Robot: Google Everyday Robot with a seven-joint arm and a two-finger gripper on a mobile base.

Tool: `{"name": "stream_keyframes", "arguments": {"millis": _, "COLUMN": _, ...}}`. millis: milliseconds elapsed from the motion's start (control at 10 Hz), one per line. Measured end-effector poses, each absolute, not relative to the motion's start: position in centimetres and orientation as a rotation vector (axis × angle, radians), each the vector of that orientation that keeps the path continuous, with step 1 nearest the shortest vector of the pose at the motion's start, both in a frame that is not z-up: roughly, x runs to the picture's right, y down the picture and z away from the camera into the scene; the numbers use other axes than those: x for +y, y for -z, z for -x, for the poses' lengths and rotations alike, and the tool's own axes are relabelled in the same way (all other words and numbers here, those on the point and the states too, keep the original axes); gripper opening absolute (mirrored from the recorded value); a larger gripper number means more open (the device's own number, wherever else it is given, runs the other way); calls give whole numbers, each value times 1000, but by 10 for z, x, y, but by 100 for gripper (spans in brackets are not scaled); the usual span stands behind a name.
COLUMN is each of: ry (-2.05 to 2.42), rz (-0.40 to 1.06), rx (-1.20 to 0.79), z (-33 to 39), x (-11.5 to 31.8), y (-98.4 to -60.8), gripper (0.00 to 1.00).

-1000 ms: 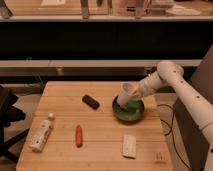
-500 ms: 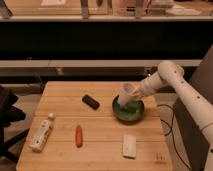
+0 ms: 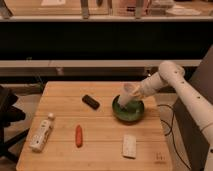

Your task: Place the ceramic cup in the ceramic bowl

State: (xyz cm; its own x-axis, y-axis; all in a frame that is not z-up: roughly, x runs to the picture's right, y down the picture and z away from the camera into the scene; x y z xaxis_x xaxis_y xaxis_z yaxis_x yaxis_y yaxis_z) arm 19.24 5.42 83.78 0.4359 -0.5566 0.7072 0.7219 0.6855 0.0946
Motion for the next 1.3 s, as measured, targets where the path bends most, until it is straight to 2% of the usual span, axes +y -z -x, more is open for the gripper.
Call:
{"name": "stream_keyframes", "arguments": {"millis": 400, "ry": 802, "rz": 236, "rx": -784, "z": -194, "x": 55, "y": -838, "gripper": 6}}
{"name": "stream_keyframes", "arguments": {"millis": 700, "ry": 802, "rz": 237, "rx": -786, "z": -195, "x": 56, "y": -838, "gripper": 21}}
{"name": "stream_keyframes", "arguments": {"millis": 1300, "ry": 800, "rz": 237, "rx": -785, "z": -198, "x": 57, "y": -838, "gripper": 21}}
